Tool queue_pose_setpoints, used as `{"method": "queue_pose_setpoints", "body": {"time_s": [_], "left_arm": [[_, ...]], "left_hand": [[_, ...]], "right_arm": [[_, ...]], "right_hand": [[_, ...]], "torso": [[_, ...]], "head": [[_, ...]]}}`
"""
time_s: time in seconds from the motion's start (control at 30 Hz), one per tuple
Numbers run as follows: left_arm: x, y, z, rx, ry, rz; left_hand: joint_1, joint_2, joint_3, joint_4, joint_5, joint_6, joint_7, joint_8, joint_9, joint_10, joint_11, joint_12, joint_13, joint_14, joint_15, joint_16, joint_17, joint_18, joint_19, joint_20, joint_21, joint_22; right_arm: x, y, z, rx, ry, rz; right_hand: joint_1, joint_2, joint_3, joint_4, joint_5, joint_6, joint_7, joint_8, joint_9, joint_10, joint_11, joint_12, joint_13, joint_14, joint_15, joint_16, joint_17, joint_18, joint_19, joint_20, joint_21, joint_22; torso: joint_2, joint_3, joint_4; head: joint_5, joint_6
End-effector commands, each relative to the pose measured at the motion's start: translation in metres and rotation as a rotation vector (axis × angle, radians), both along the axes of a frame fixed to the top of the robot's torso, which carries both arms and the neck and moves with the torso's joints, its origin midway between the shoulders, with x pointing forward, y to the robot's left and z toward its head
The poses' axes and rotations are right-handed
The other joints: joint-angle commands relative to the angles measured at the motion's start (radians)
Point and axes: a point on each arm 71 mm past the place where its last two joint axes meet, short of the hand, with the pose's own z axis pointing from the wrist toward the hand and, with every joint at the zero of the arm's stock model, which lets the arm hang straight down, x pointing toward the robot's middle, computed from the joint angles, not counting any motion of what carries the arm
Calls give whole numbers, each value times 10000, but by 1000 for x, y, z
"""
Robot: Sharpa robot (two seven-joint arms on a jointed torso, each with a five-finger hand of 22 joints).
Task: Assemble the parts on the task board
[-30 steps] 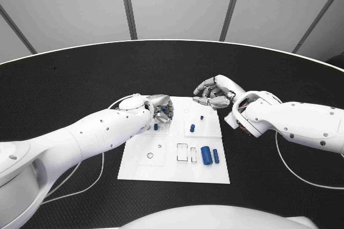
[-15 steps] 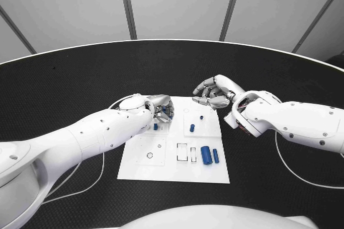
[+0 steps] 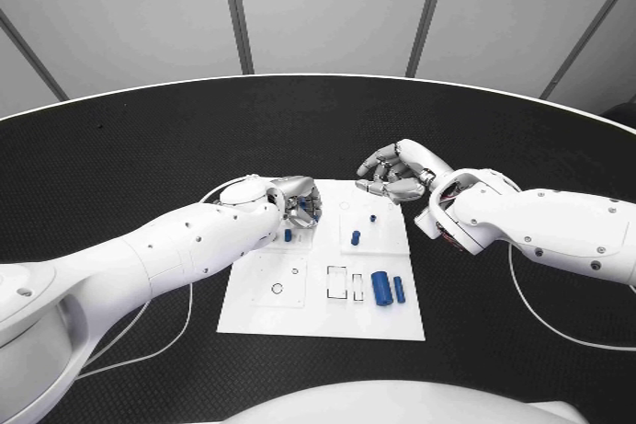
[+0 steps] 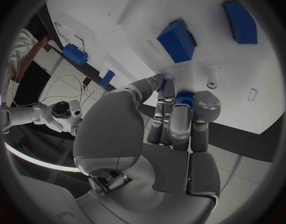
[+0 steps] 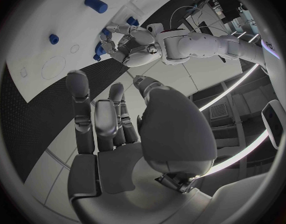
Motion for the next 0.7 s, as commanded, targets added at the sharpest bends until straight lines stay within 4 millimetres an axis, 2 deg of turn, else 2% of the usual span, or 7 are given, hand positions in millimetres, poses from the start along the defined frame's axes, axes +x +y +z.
{"method": "queue_pose_setpoints", "body": {"time_s": [0.03,0.7], "left_arm": [[0,1,0,-17,-23,23],[-4,14,2,-239,212,277]], "left_hand": [[153,66,126,-38,-7,90,15,-34,29,85,-7,28,-955,28,-70,42,44,-176,80,23,47,24],[46,-48,169,-111,-27,160,43,-86,64,146,13,8,-910,12,-49,31,-107,-181,88,41,74,51]], "right_arm": [[0,0,0,-1,-1,-2],[1,-1,0,-10,-7,-14]], "right_hand": [[14,-70,68,-3,65,70,-27,66,15,84,7,35,12,24,-51,-34,9,132,75,-28,-15,11],[11,-69,77,-4,66,75,-29,71,15,93,5,39,6,29,-53,-34,17,132,85,-31,-26,3]], "torso": [[8,-5,-2],[-15,-18,19]], "head": [[5,14],[36,86]]}}
